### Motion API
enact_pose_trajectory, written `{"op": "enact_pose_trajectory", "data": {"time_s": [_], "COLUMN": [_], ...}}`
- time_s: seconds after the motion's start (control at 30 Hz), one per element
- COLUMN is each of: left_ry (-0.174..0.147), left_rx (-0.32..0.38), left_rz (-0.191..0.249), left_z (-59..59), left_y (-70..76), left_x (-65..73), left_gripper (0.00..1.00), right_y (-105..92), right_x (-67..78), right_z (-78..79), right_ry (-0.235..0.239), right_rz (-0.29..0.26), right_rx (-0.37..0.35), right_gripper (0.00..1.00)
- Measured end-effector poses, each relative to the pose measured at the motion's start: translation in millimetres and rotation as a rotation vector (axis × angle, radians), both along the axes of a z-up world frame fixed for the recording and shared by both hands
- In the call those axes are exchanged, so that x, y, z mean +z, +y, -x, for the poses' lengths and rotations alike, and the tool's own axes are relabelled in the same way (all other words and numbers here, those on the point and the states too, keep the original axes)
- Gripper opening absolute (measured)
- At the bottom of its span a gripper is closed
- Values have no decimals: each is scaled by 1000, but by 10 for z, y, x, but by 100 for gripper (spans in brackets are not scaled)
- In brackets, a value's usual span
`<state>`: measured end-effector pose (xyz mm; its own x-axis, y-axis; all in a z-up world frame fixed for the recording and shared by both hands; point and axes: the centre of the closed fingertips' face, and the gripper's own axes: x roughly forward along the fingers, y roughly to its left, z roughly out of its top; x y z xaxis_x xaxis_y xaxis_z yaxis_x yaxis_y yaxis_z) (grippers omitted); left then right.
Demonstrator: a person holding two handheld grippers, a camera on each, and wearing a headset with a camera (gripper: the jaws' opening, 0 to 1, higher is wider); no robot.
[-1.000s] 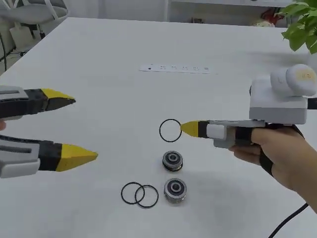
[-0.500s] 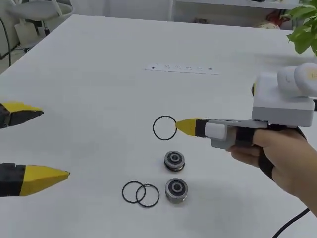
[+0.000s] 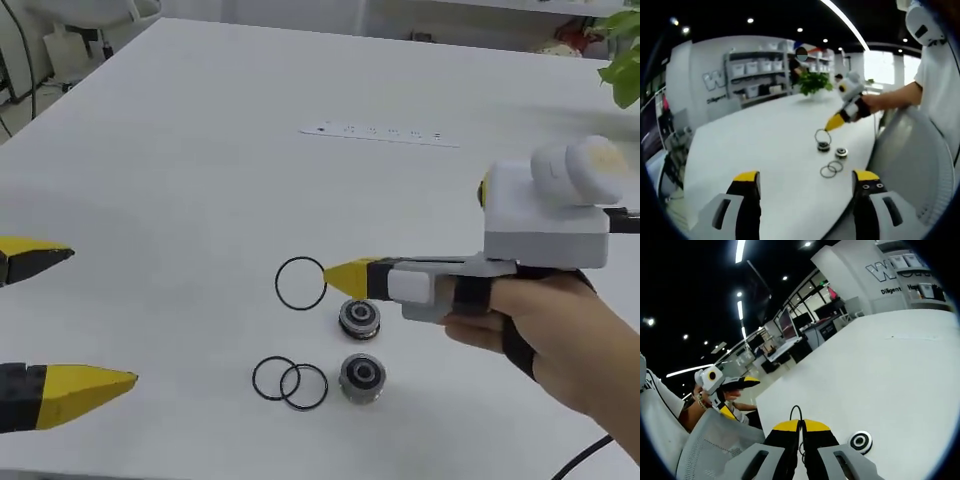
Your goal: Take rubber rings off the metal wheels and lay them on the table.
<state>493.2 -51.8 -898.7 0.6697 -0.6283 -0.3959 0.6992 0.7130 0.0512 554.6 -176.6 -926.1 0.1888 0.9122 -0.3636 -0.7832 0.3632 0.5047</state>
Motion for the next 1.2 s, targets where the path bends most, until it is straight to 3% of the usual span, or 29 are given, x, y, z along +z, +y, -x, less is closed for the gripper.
{"op": "enact_pose_trajectory", "data": {"time_s": [0.4,0.47,0.57,0.87,1.2], "left_ry": [4,6,13,17,19], "left_rx": [13,16,16,9,4], "left_rz": [-2,10,9,11,11], "left_z": [38,38,49,51,51], "left_y": [-11,-20,-45,-89,-101], "left_x": [4,7,-32,-55,-59], "left_gripper": [76,76,75,75,75], "right_y": [240,233,234,207,147], "right_x": [-378,-482,-572,-764,-853], "right_z": [383,426,464,505,431], "right_ry": [25,17,26,10,-23], "right_rz": [110,152,174,252,306], "right_rx": [159,191,208,220,205], "right_gripper": [0,0,0,0,0]}}
